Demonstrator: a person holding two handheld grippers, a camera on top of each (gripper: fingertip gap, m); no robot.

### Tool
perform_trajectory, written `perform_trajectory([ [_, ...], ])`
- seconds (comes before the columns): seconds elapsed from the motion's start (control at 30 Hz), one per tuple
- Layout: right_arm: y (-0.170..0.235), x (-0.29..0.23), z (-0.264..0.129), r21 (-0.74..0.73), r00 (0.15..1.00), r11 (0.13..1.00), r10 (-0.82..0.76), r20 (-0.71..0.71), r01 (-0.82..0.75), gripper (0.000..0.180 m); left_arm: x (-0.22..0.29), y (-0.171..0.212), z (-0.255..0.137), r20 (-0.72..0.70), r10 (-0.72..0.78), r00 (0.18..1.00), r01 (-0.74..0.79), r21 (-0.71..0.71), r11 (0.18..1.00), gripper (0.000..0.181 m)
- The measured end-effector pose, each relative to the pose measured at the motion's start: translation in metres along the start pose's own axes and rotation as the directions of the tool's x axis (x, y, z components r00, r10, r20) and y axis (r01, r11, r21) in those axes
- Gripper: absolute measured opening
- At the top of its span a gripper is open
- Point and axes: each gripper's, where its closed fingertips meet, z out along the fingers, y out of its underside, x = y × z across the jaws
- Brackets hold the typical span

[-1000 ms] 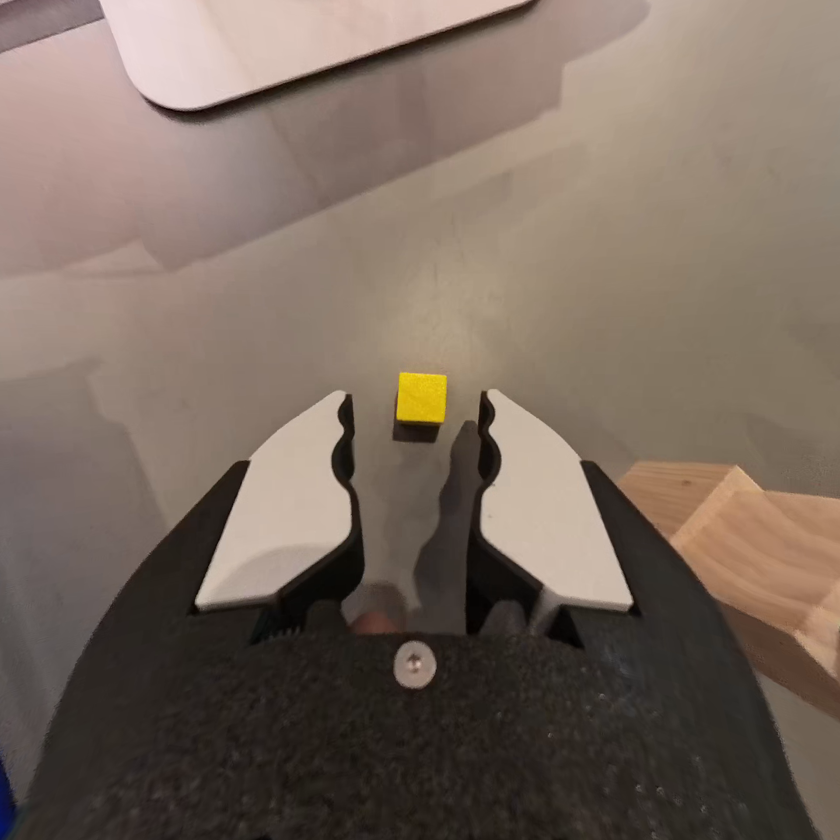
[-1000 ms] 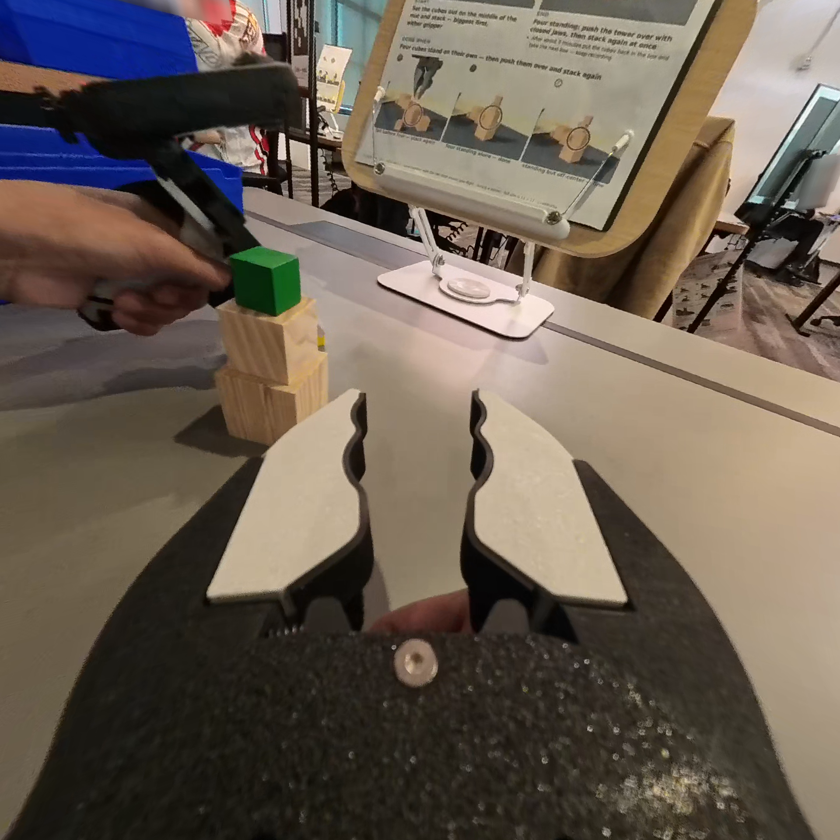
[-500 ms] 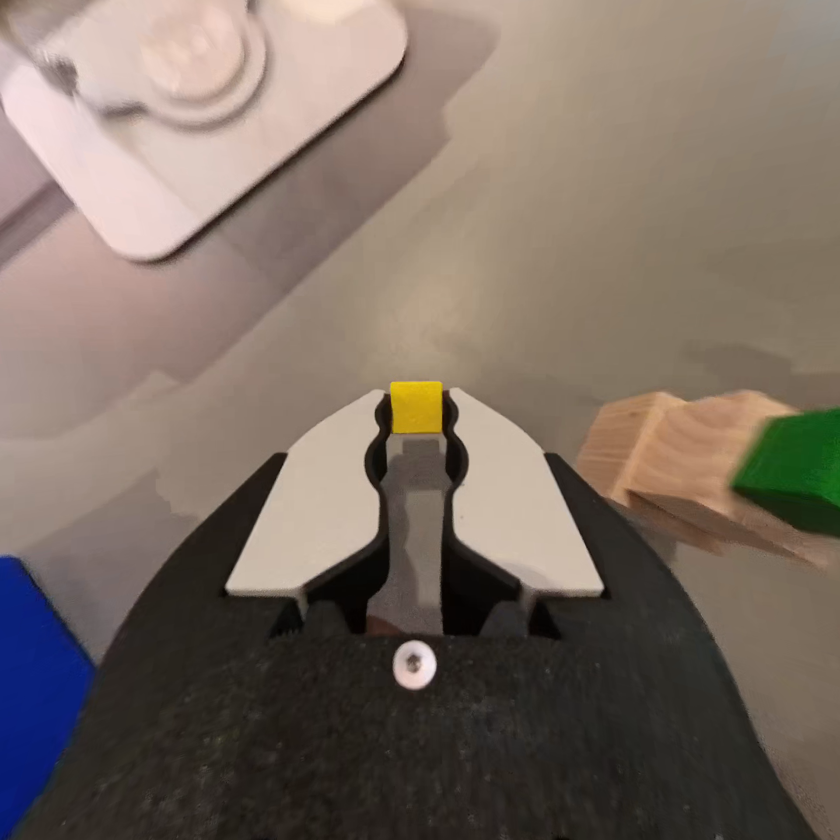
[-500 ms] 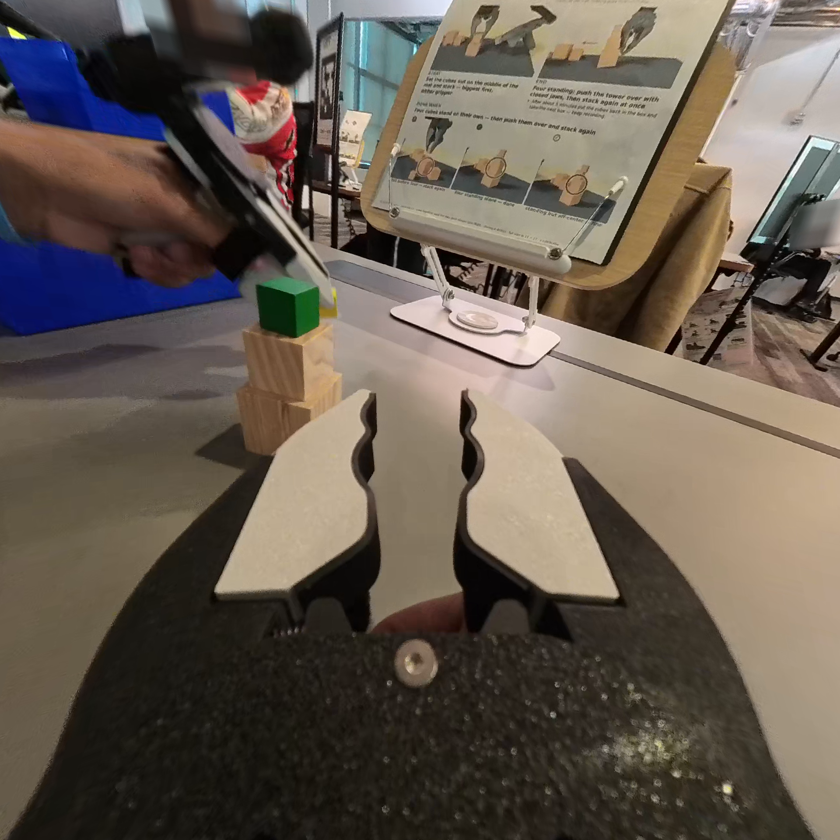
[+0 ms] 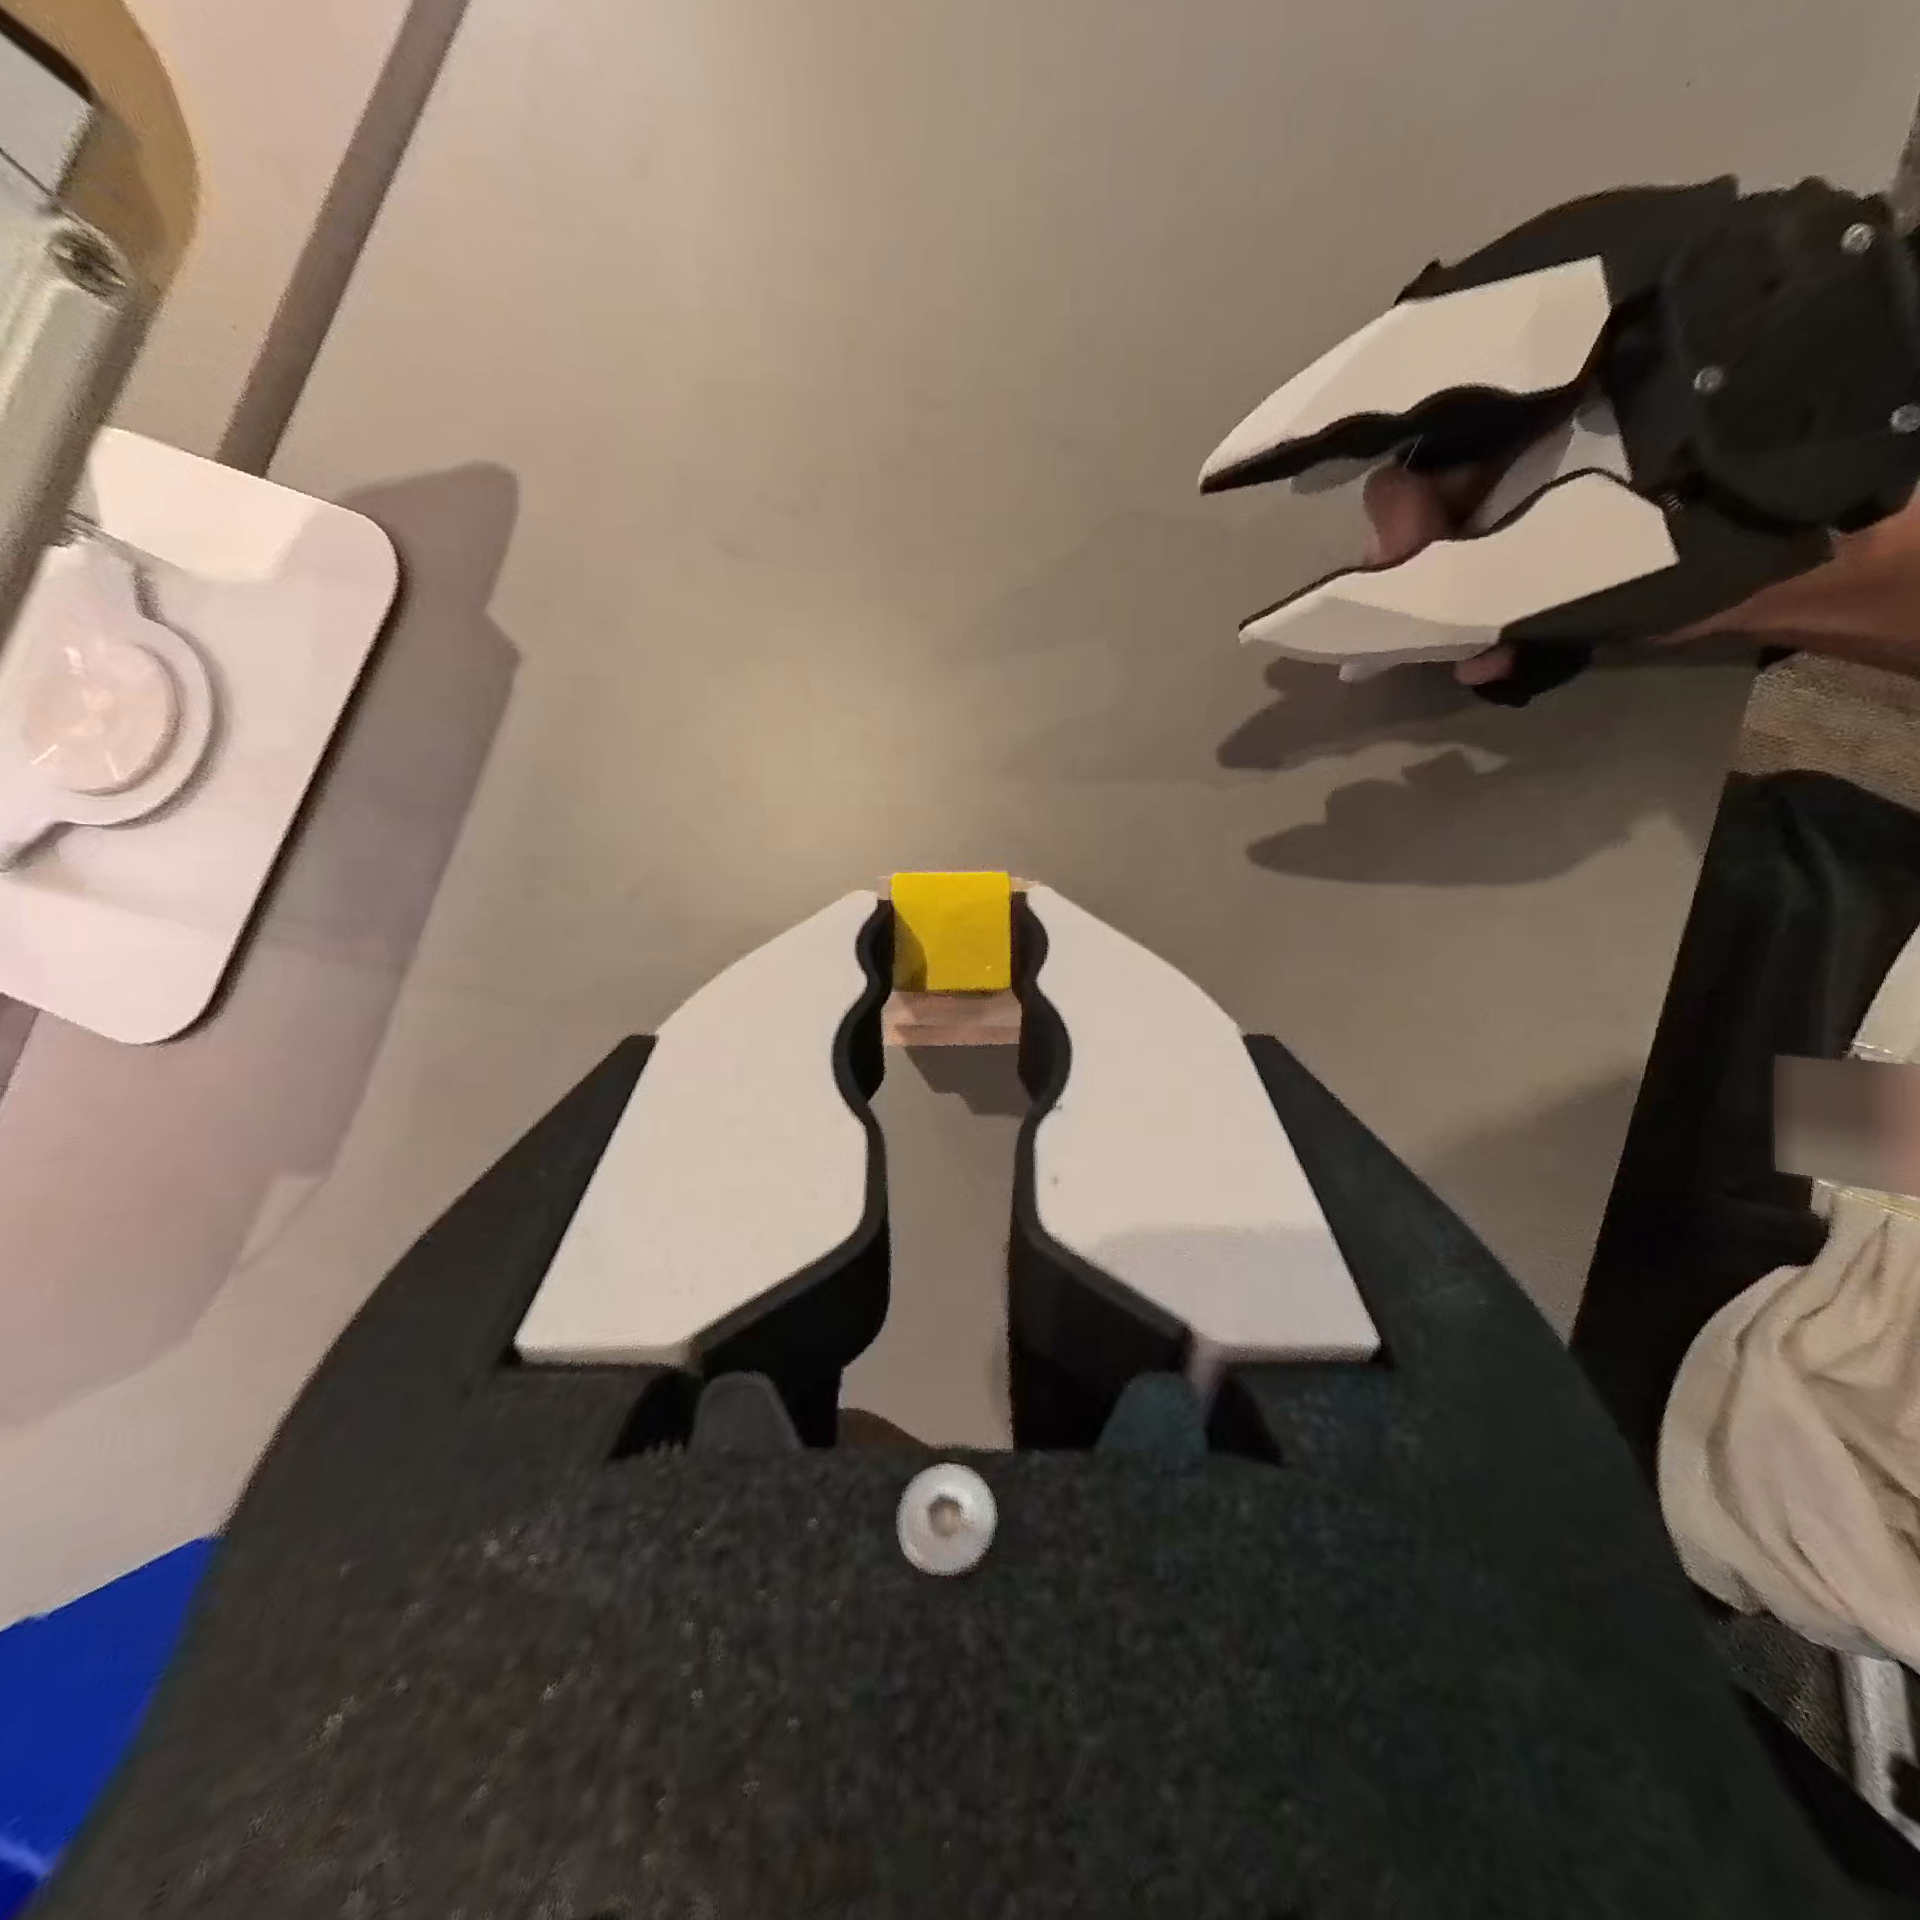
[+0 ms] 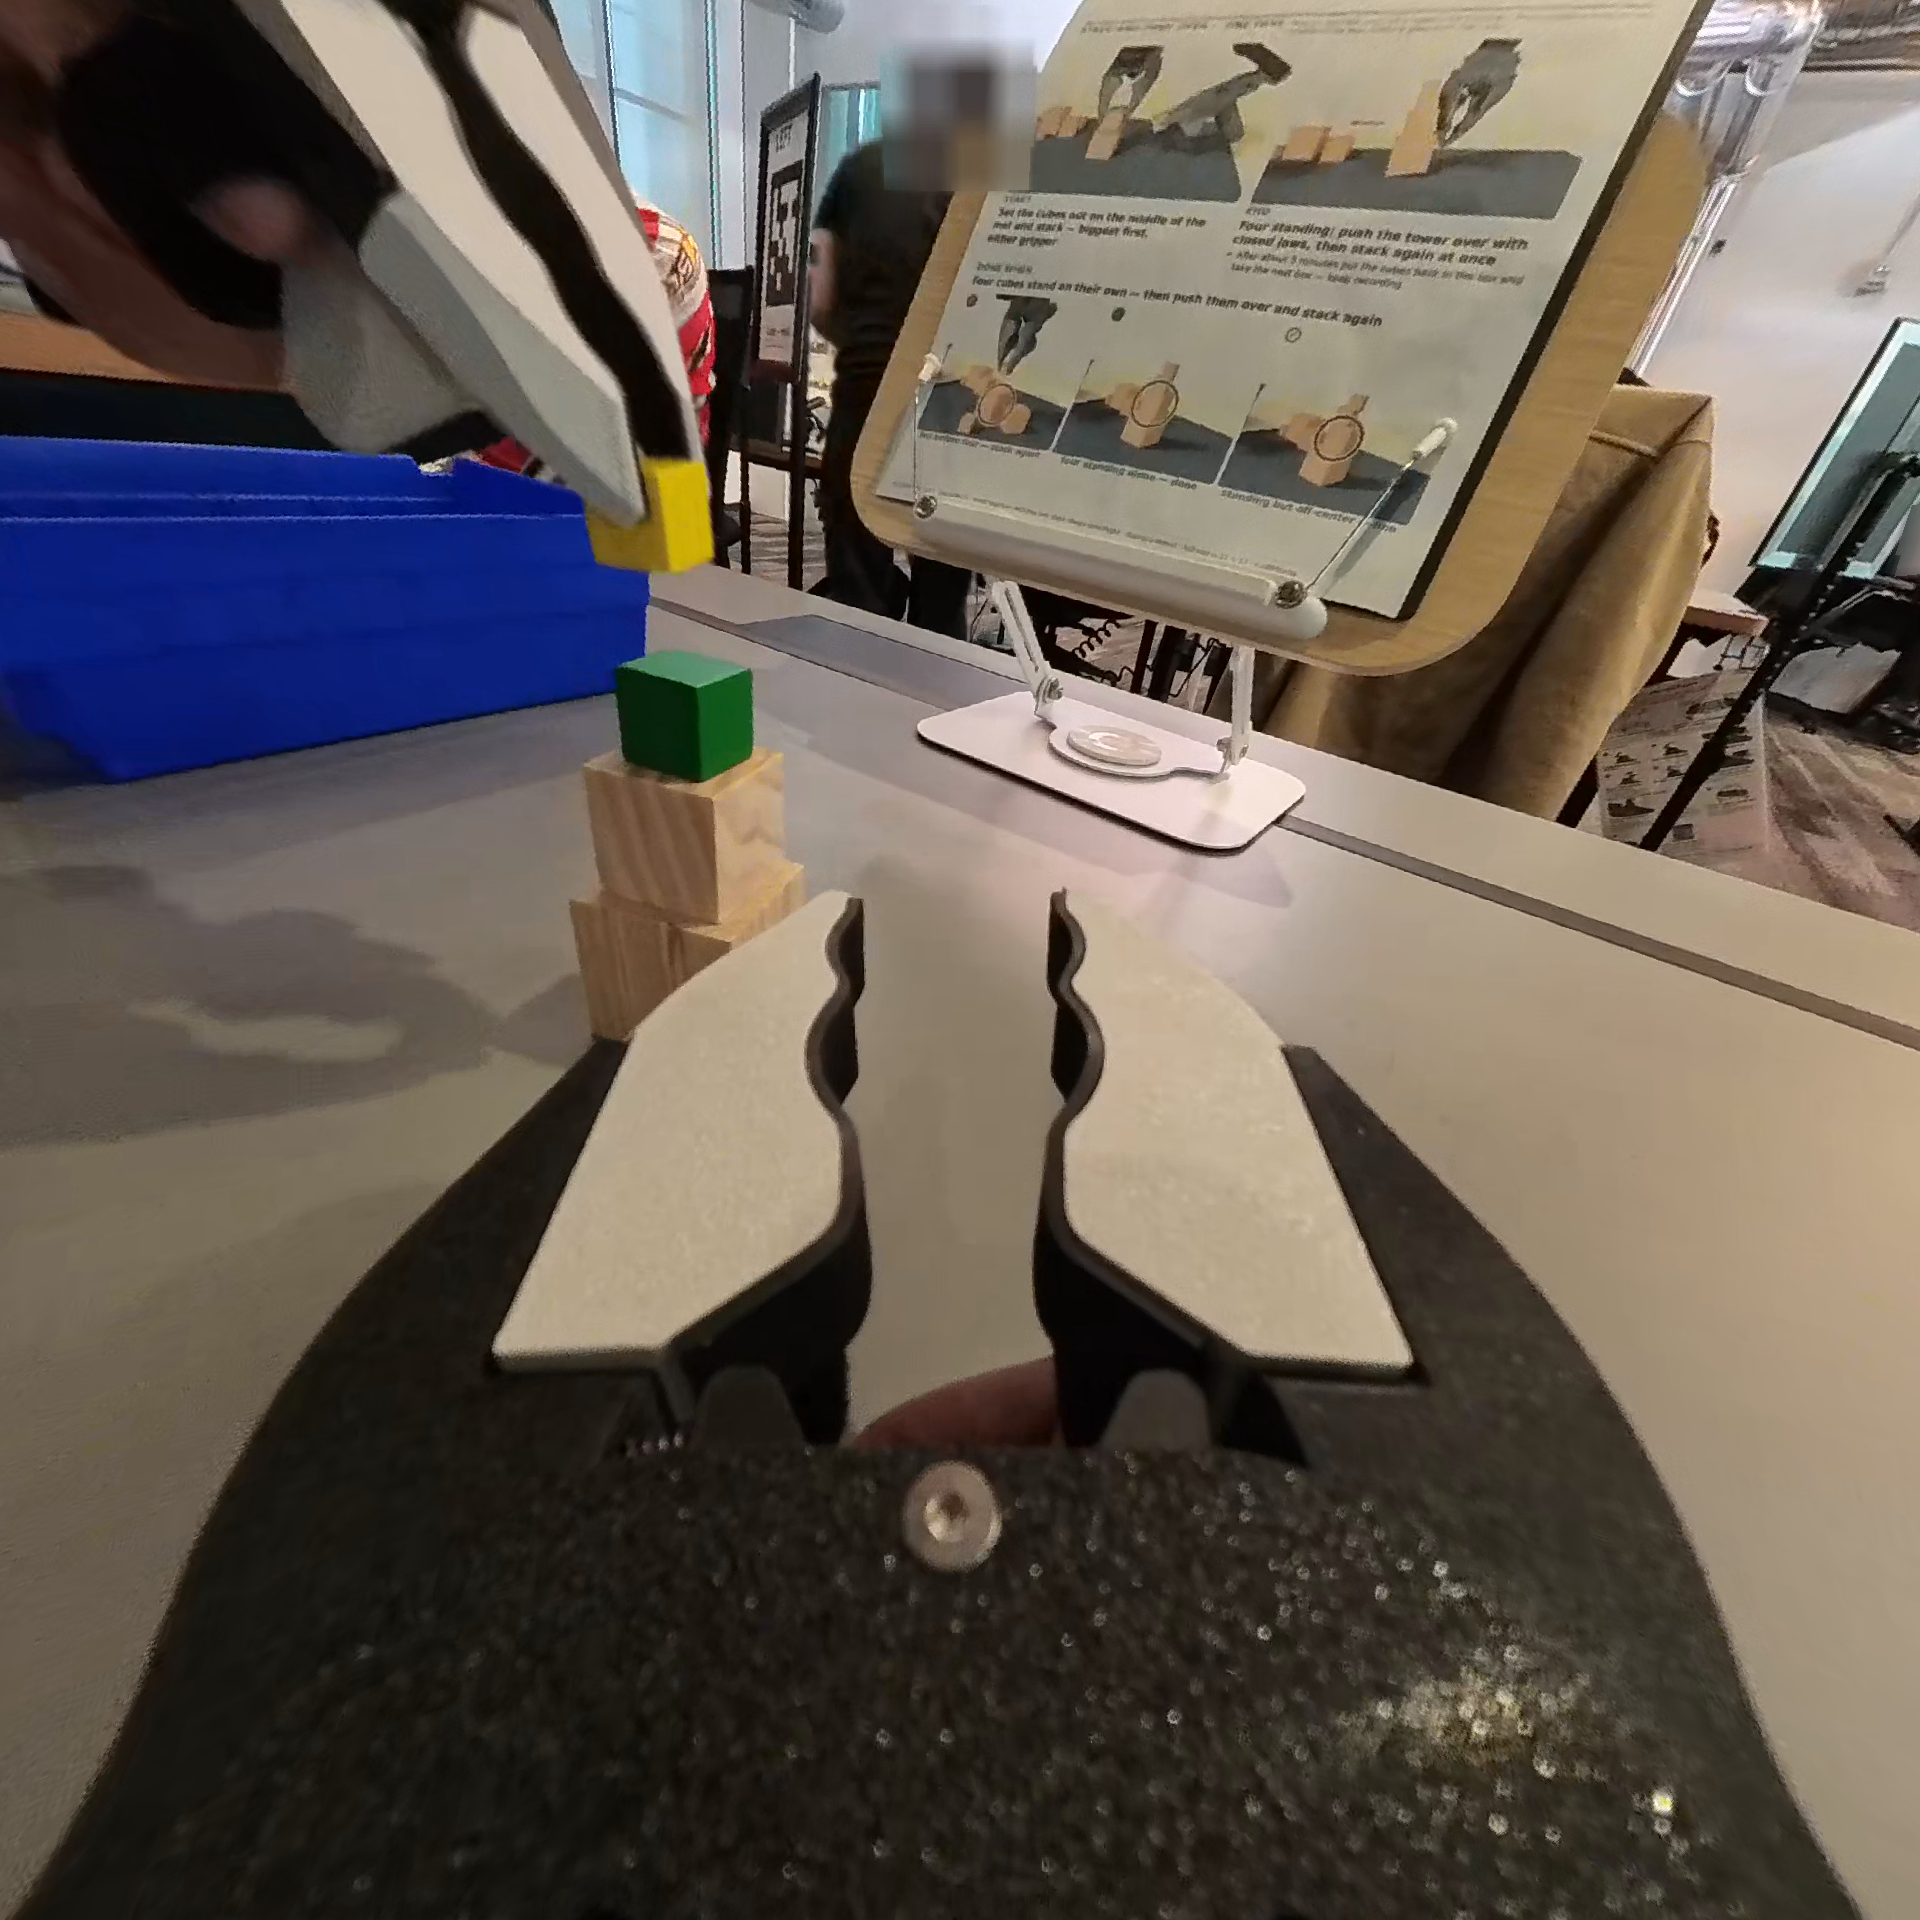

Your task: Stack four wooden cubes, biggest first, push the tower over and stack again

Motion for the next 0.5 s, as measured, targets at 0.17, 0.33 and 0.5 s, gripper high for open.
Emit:
perform_trajectory([
  [0.17,0.0,0.0,0.0,0.002,1.0,1.0,0.01,0.005,-0.01,0.033,-0.001,0.006,0.014,-0.023,-0.022,0.999,0.022,-0.025,0.999,0.021],
  [0.33,0.0,0.0,0.0,0.0,1.0,1.0,0.011,0.007,-0.011,0.033,-0.001,0.008,0.018,-0.033,-0.019,0.999,0.018,-0.038,0.999,0.021],
  [0.5,0.0,0.0,0.0,0.001,1.0,1.0,0.01,0.007,-0.01,0.033,-0.003,0.011,0.021,-0.021,-0.019,1.0,0.018,-0.053,0.998,0.021],
])
